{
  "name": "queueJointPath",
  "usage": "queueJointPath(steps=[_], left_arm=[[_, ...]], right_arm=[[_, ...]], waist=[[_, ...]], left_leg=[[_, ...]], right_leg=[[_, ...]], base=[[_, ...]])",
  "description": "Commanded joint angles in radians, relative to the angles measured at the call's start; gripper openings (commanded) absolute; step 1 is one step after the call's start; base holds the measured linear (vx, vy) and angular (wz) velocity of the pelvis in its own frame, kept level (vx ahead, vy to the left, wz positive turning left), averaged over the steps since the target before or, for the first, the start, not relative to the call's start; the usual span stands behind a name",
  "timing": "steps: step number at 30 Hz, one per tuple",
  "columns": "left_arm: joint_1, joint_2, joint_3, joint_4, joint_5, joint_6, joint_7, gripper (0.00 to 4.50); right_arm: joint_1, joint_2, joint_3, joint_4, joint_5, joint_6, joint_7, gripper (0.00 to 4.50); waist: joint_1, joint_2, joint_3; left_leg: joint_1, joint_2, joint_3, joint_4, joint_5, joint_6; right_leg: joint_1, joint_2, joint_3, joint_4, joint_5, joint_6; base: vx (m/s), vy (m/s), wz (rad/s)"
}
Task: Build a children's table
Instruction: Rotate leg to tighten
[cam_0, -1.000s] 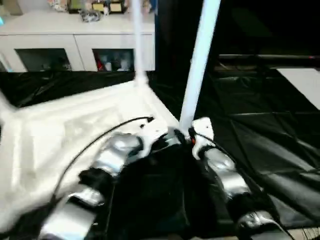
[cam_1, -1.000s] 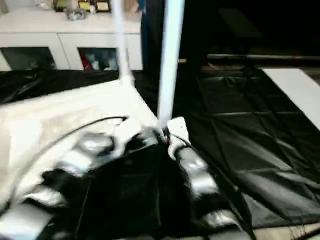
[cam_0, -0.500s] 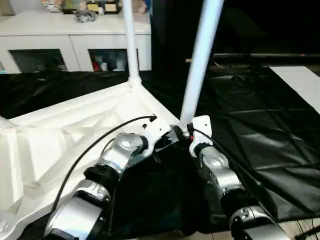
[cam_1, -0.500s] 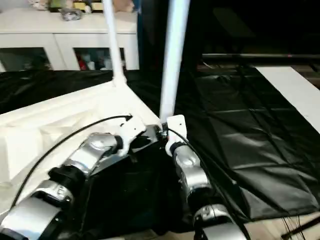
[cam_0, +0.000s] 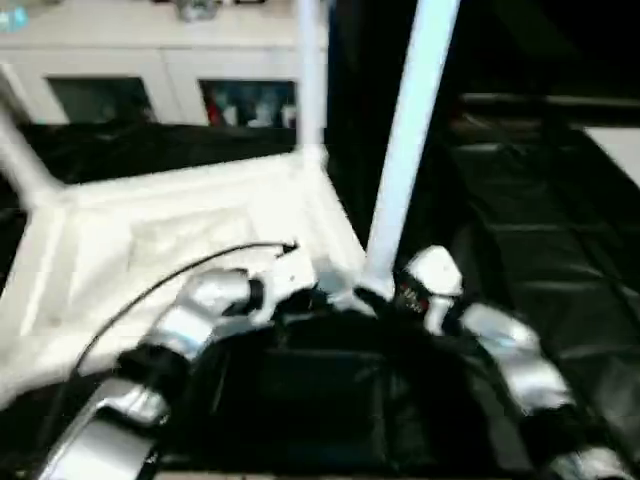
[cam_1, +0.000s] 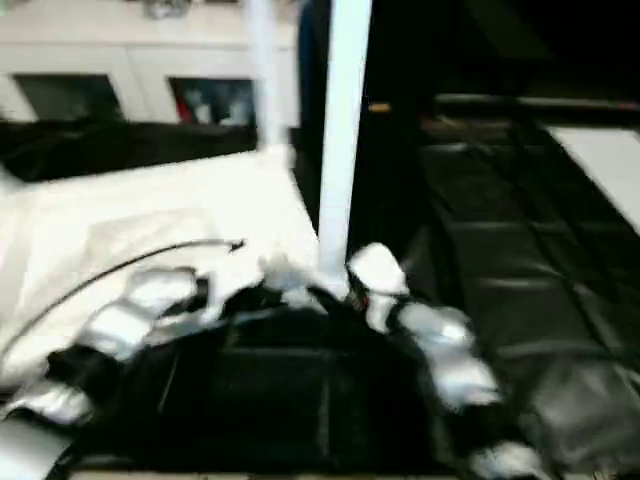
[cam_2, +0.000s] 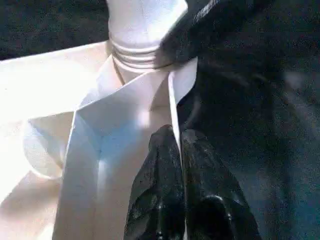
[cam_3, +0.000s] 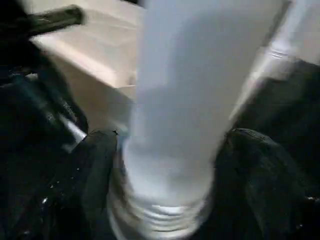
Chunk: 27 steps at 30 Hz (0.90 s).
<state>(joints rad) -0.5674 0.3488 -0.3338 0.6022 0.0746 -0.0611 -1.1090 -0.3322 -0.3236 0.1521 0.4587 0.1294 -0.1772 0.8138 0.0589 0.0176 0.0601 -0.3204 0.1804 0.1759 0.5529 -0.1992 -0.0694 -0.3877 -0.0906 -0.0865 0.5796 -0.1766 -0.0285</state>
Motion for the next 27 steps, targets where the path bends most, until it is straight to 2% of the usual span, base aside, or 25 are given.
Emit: queueJointPath(steps=[1, 2, 3, 4, 5, 6, 7, 8, 10, 11, 15, 18, 19, 22, 23, 27], left_arm=[[0.044, 0.022, -0.076, 0.017, 0.038, 0.023, -0.074, 0.0], [0.052, 0.033, -0.075, -0.003, 0.029, 0.028, -0.098, 0.0], [0.056, 0.049, -0.076, -0.026, 0.019, 0.031, -0.132, 0.0], [0.057, 0.056, -0.077, -0.034, 0.016, 0.032, -0.144, 0.0], [0.059, 0.073, -0.081, -0.056, 0.009, 0.044, -0.167, 0.0], [0.061, 0.08, -0.082, -0.067, 0.006, 0.052, -0.178, 0.0], [0.062, 0.084, -0.083, -0.072, 0.004, 0.056, -0.184, 0.0], [0.062, 0.09, -0.084, -0.079, 0.002, 0.06, -0.194, 0.0], [0.063, 0.095, -0.084, -0.086, 0.0, 0.065, -0.201, 0.0], [0.064, 0.099, -0.082, -0.095, -0.001, 0.07, -0.208, 0.0], [0.066, 0.101, -0.079, -0.106, -0.003, 0.081, -0.211, 0.0], [0.067, 0.1, -0.082, -0.114, -0.007, 0.095, -0.207, 0.0], [0.067, 0.099, -0.082, -0.116, -0.007, 0.099, -0.206, 0.0], [0.066, 0.097, -0.084, -0.117, -0.006, 0.102, -0.205, 0.0], [0.066, 0.097, -0.084, -0.119, -0.005, 0.104, -0.207, 0.0], [0.065, 0.098, -0.084, -0.12, -0.003, 0.108, -0.206, 0.0]], right_arm=[[0.003, -0.016, 0.005, -0.04, 0.037, 0.023, 0.058, 3.78], [0.008, -0.031, 0.008, -0.053, 0.046, 0.03, 0.089, 3.78], [0.007, -0.048, 0.015, -0.057, 0.048, 0.037, 0.125, 3.78], [0.006, -0.054, 0.018, -0.058, 0.048, 0.04, 0.138, 3.78], [0.005, -0.065, 0.025, -0.061, 0.05, 0.06, 0.182, 3.78], [0.007, -0.072, 0.029, -0.068, 0.055, 0.074, 0.203, 3.78], [0.009, -0.076, 0.033, -0.072, 0.057, 0.077, 0.213, 3.78], [0.013, -0.085, 0.042, -0.08, 0.061, 0.088, 0.236, 3.78], [0.016, -0.093, 0.049, -0.089, 0.066, 0.098, 0.252, 3.78], [0.02, -0.104, 0.059, -0.095, 0.064, 0.1, 0.269, 3.78], [0.012, -0.099, 0.055, -0.083, 0.065, 0.106, 0.266, 3.78], [0.002, -0.088, 0.047, -0.078, 0.07, 0.124, 0.273, 3.78], [0.001, -0.085, 0.047, -0.079, 0.074, 0.129, 0.276, 3.63], [-0.003, -0.082, 0.053, -0.075, 0.076, 0.136, 0.279, 3.63], [-0.003, -0.082, 0.054, -0.074, 0.074, 0.136, 0.28, 3.34], [-0.003, -0.083, 0.057, -0.066, 0.068, 0.132, 0.283, 3.09]], waist=[[0.0, -0.005, -0.063], [-0.002, -0.005, -0.064], [0.0, -0.004, -0.072], [0.001, -0.006, -0.077], [0.003, -0.006, -0.082], [0.005, -0.006, -0.085], [0.006, -0.006, -0.082], [0.006, -0.005, -0.081], [0.008, -0.006, -0.076], [0.009, -0.006, -0.072], [0.006, -0.002, -0.062], [0.003, -0.004, -0.065], [0.001, -0.005, -0.066], [0.003, -0.005, -0.071], [0.004, -0.005, -0.074], [0.005, -0.004, -0.074]], left_leg=[[-0.011, 0.054, -0.006, -0.057, -0.216, 0.103], [-0.018, 0.054, -0.007, -0.055, -0.188, 0.11], [-0.023, 0.053, -0.006, -0.046, -0.118, 0.125], [-0.024, 0.052, -0.006, -0.042, -0.083, 0.135], [-0.031, 0.048, -0.005, -0.032, -0.013, 0.16], [-0.035, 0.048, -0.006, -0.023, 0.042, 0.188], [-0.039, 0.047, -0.004, -0.016, 0.056, 0.206], [-0.04, 0.048, -0.004, -0.017, 0.043, 0.207], [-0.039, 0.05, -0.004, -0.022, -0.022, 0.189], [-0.036, 0.053, -0.004, -0.028, -0.077, 0.152], [-0.027, 0.054, -0.006, -0.039, -0.182, 0.082], [-0.029, 0.052, -0.008, -0.041, -0.183, 0.066], [-0.031, 0.052, -0.008, -0.04, -0.17, 0.068], [-0.033, 0.051, -0.008, -0.036, -0.133, 0.08], [-0.035, 0.051, -0.008, -0.033, -0.103, 0.09], [-0.036, 0.05, -0.007, -0.03, -0.096, 0.104]], right_leg=[[0.037, -0.062, 0.062, -0.062, -0.172, -0.236], [0.041, -0.06, 0.06, -0.057, -0.142, -0.242], [0.047, -0.061, 0.058, -0.044, -0.055, -0.258], [0.05, -0.06, 0.057, -0.037, -0.003, -0.269], [0.054, -0.056, 0.055, -0.023, 0.099, -0.284], [0.052, -0.055, 0.053, -0.014, 0.179, -0.297], [0.047, -0.055, 0.052, -0.01, 0.202, -0.303], [0.047, -0.055, 0.05, -0.011, 0.185, -0.303], [0.05, -0.058, 0.047, -0.023, 0.065, -0.282], [0.049, -0.059, 0.048, -0.034, -0.05, -0.261], [0.042, -0.059, 0.05, -0.056, -0.241, -0.217], [0.045, -0.058, 0.051, -0.056, -0.252, -0.202], [0.046, -0.058, 0.052, -0.053, -0.225, -0.206], [0.047, -0.057, 0.051, -0.046, -0.16, -0.221], [0.05, -0.056, 0.051, -0.038, -0.102, -0.235], [0.052, -0.056, 0.049, -0.036, -0.076, -0.246]], base=[[0.069, -0.024, 0.06], [0.069, -0.024, 0.06], [0.059, -0.017, 0.02], [0.0, 0.0, 0.0], [0.053, -0.012, 0.01], [0.0, 0.0, 0.0], [0.0, 0.0, 0.0], [0.0, 0.0, 0.0], [0.0, 0.0, 0.0], [0.0, 0.0, 0.0], [0.0, 0.0, 0.0], [0.0, 0.0, 0.0], [0.0, 0.0, 0.0], [0.0, 0.0, 0.0], [0.0, 0.0, 0.0], [0.0, 0.0, 0.0]])
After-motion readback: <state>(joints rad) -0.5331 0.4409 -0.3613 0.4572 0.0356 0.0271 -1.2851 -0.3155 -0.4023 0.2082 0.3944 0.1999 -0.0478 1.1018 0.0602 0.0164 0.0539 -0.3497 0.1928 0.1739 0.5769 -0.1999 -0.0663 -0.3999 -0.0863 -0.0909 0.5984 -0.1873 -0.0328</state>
